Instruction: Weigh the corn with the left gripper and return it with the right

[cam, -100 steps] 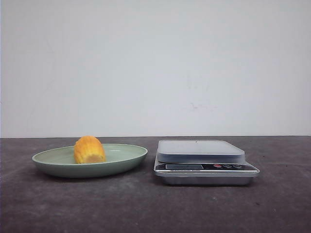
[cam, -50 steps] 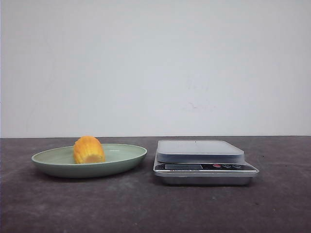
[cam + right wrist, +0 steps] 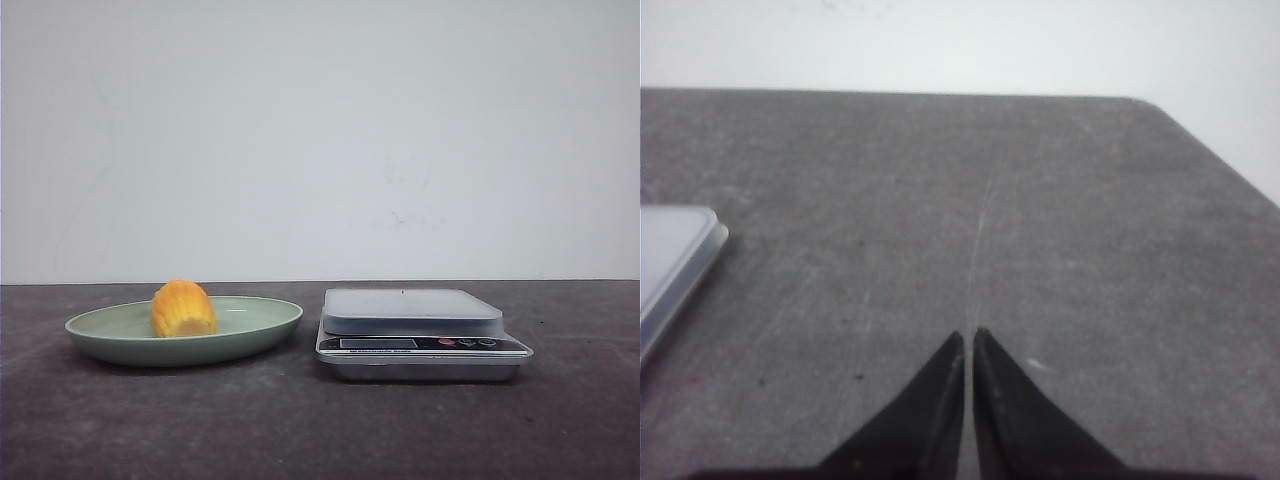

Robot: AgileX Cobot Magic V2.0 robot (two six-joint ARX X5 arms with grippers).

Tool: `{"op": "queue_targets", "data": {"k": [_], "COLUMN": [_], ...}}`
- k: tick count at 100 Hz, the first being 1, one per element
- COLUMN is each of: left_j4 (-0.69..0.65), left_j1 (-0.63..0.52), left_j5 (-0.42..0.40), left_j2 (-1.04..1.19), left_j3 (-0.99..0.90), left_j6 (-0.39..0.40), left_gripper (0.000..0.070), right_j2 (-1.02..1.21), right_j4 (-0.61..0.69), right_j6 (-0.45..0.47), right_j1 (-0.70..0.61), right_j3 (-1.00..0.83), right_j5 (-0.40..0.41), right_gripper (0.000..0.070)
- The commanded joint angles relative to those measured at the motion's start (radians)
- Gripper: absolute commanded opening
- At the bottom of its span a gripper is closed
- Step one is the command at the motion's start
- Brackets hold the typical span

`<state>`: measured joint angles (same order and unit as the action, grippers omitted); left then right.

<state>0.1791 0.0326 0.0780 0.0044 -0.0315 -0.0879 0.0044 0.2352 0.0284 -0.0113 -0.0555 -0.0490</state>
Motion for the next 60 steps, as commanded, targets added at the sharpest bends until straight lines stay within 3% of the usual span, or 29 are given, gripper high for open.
{"op": "queue_targets", "data": {"k": [1,60], "left_j4": [0.008,0.008], "left_j1": [0.003,0.003], "left_j5": [0.000,0.000], "left_j2": [-0.001,-0.001], "left_j3": [0.014,0.014], "left_j6": [0.017,0.017], "left_gripper": [0.0015,0.0015], "right_j2": [0.000,0.000], "right_j4": [-0.007,-0.019], "right_j6": [-0.010,-0.014], "right_j1": [0.001,0.001], "right_j3": [0.008,0.026], "right_j5": [0.000,0.016], "right_gripper": [0.0011,0.0011]}}
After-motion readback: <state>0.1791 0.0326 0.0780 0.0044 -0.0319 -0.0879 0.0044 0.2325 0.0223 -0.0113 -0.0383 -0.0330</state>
